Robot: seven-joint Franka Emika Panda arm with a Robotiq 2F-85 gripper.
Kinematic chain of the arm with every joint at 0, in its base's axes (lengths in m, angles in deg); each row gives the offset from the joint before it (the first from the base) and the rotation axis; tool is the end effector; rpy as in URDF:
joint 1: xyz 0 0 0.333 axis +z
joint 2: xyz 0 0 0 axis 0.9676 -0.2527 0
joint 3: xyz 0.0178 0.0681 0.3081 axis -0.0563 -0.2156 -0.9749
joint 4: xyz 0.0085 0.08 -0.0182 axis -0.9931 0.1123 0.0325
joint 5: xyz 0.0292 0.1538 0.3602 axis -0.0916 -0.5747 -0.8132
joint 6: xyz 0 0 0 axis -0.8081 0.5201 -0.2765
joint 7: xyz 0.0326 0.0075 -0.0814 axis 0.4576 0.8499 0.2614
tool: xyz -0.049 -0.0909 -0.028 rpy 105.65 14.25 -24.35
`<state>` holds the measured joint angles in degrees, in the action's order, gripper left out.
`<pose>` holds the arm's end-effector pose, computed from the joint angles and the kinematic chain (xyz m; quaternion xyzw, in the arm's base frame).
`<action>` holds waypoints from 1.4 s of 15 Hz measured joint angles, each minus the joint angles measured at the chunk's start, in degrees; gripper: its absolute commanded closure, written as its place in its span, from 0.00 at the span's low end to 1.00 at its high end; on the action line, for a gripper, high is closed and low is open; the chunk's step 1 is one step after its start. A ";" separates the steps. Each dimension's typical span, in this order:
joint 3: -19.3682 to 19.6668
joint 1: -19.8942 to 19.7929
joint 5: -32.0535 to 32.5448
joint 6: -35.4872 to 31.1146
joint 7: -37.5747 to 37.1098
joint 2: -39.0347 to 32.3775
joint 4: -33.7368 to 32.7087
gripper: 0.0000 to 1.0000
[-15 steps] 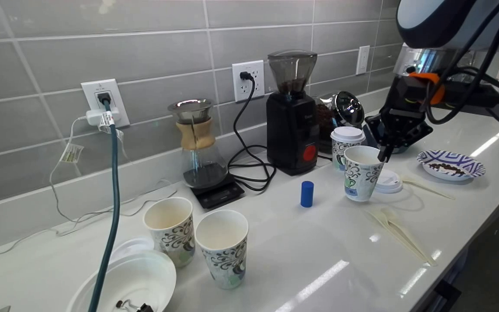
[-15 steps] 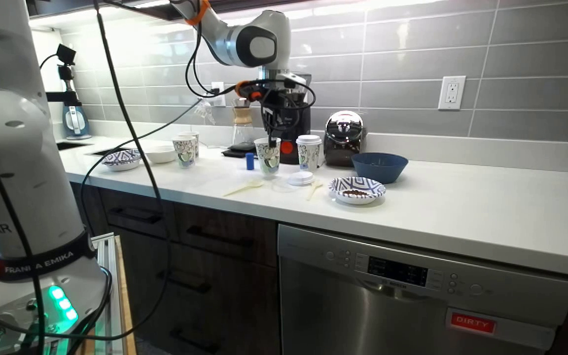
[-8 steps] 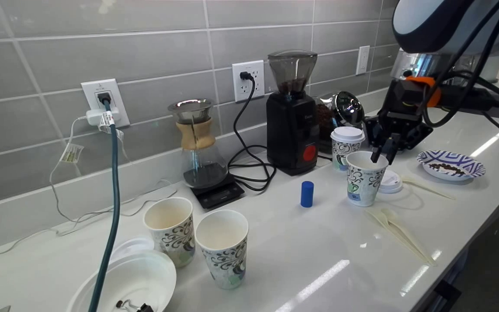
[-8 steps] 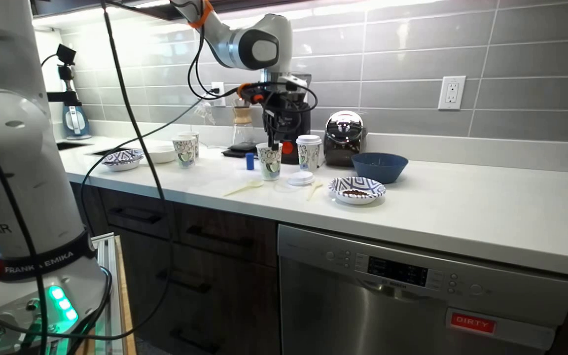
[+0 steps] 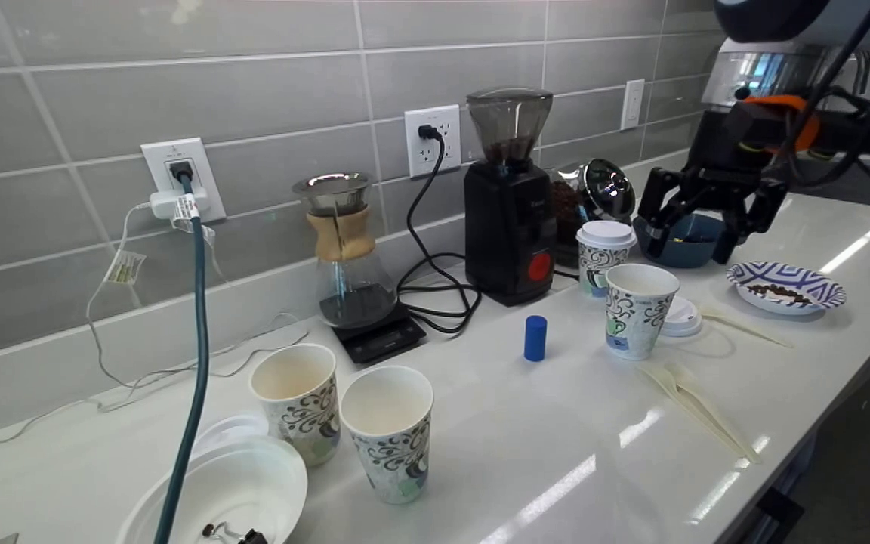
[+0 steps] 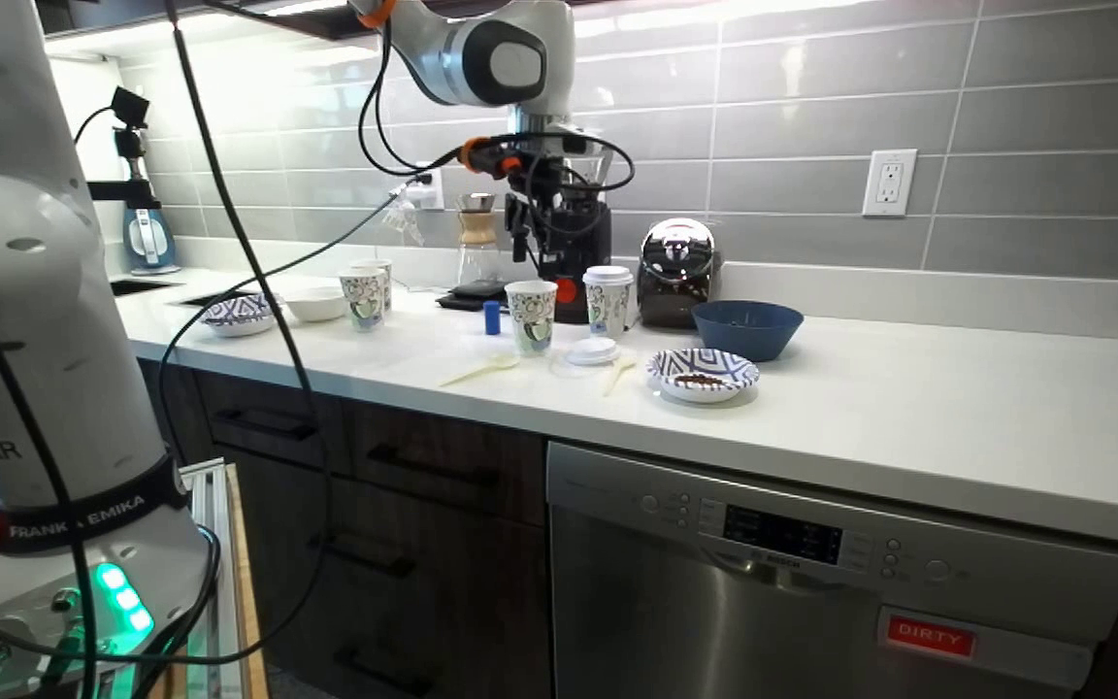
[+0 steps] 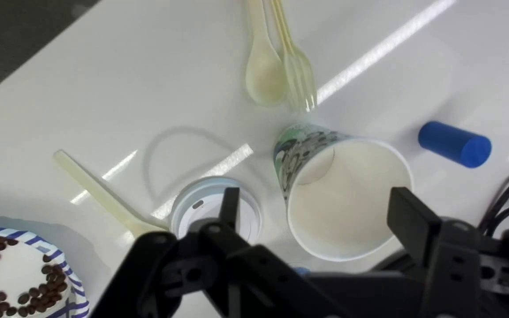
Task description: Put the cup upright
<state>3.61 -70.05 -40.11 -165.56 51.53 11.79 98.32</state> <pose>0.5384 0.1019 0.4081 -0.9978 0.0139 -0.0021 0.0644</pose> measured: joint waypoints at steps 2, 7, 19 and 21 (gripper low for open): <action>0.95 -0.82 2.15 4.46 5.80 2.59 -0.08 0.00; 5.08 -4.18 2.22 6.86 16.86 4.96 -1.66 0.00; 5.89 -5.13 6.90 1.35 19.33 0.40 -1.50 0.00; 5.41 -4.98 8.19 0.22 21.21 0.37 -1.11 0.00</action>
<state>9.02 -75.03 -31.91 -165.34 72.74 12.16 97.21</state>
